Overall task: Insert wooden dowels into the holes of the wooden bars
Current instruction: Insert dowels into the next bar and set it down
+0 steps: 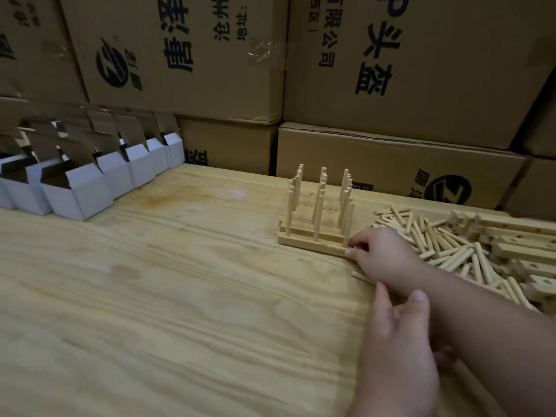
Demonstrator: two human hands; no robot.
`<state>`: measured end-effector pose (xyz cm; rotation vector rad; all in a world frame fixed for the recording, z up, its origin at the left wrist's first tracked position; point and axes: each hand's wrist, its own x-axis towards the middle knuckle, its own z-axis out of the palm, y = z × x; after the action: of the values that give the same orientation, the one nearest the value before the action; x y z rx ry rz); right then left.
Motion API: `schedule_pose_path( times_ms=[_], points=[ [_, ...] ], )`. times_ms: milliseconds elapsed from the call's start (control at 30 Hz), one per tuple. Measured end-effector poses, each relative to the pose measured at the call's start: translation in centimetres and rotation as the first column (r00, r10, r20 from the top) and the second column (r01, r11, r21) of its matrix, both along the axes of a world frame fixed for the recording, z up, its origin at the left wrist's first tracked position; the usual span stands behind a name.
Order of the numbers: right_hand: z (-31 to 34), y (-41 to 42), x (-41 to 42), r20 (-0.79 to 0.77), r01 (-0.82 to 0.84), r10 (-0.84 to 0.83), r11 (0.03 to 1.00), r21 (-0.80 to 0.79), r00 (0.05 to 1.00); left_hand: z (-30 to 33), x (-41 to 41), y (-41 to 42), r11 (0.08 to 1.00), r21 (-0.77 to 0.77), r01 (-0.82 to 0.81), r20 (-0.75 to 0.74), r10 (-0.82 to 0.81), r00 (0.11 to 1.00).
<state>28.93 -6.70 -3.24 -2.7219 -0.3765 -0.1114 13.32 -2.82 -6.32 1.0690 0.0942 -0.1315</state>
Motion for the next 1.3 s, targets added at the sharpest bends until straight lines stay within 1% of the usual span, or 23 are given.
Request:
schedule_pose_path(
  times_ms=[133,300,367,533,633,733,800,867,933,1000,1033,1133,1200,1300],
  points=[
    [-0.8,0.0,0.6,0.057,0.032,-0.029,0.998,-0.058,0.998,0.3,0.0,-0.3,1.000,0.006,0.024,-0.060,-0.024,0.998],
    [-0.8,0.3,0.8,0.103,0.015,-0.005,0.995,-0.096,0.995,0.1,0.1,-0.5,0.992,0.128,-0.007,-0.080,0.017,0.997],
    [-0.6,0.4,0.8,0.114,0.014,-0.001,0.994,-0.108,0.993,0.1,-0.1,-0.5,0.991,0.133,-0.027,-0.076,0.037,0.996],
    [-0.3,0.7,0.7,0.133,0.015,0.003,0.991,-0.130,0.991,0.3,0.0,-0.5,0.993,0.088,-0.074,-0.065,0.079,0.995],
    [-0.1,0.8,0.8,0.142,0.024,-0.007,0.992,-0.120,0.990,0.2,0.2,-0.5,0.998,0.019,-0.068,-0.053,0.069,0.996],
    [0.1,0.7,0.7,0.117,0.014,-0.003,0.995,-0.095,0.993,0.2,0.2,-0.4,0.995,-0.072,-0.070,-0.031,0.068,0.997],
    [0.3,0.4,0.3,0.133,0.005,0.006,0.996,-0.086,0.991,0.5,0.0,-0.3,0.993,-0.097,-0.070,-0.020,0.069,0.997],
    [0.6,-0.5,-0.1,0.180,0.013,-0.012,1.000,-0.007,0.984,0.8,-0.2,-0.2,0.994,-0.079,-0.072,-0.011,0.071,0.997],
    [1.1,-2.0,-1.0,0.215,0.030,-0.070,0.982,0.186,0.974,1.3,-0.4,-0.3,0.997,-0.035,-0.069,0.010,0.069,0.998],
    [1.6,-3.9,-2.8,0.231,0.047,-0.143,0.924,0.379,0.962,1.7,-0.7,-0.3,0.999,-0.011,-0.038,0.041,0.038,0.998],
    [1.7,-5.1,-4.1,0.237,0.050,-0.171,0.895,0.444,0.956,1.8,-0.8,-0.3,1.000,0.006,-0.014,0.062,0.013,0.998],
    [1.5,-8.8,-8.8,0.232,0.074,-0.228,0.846,0.529,0.945,2.2,-1.5,-0.5,0.996,0.080,0.027,0.118,-0.036,0.992],
    [0.8,-11.4,-11.8,0.216,0.105,-0.273,0.813,0.572,0.938,2.2,-1.8,-0.5,0.995,0.101,0.018,0.138,-0.032,0.990],
    [-0.4,-15.1,-15.4,0.205,0.167,-0.391,0.731,0.661,0.897,2.1,-1.8,-0.6,0.992,0.122,-0.012,0.164,-0.008,0.986]
  ],
)
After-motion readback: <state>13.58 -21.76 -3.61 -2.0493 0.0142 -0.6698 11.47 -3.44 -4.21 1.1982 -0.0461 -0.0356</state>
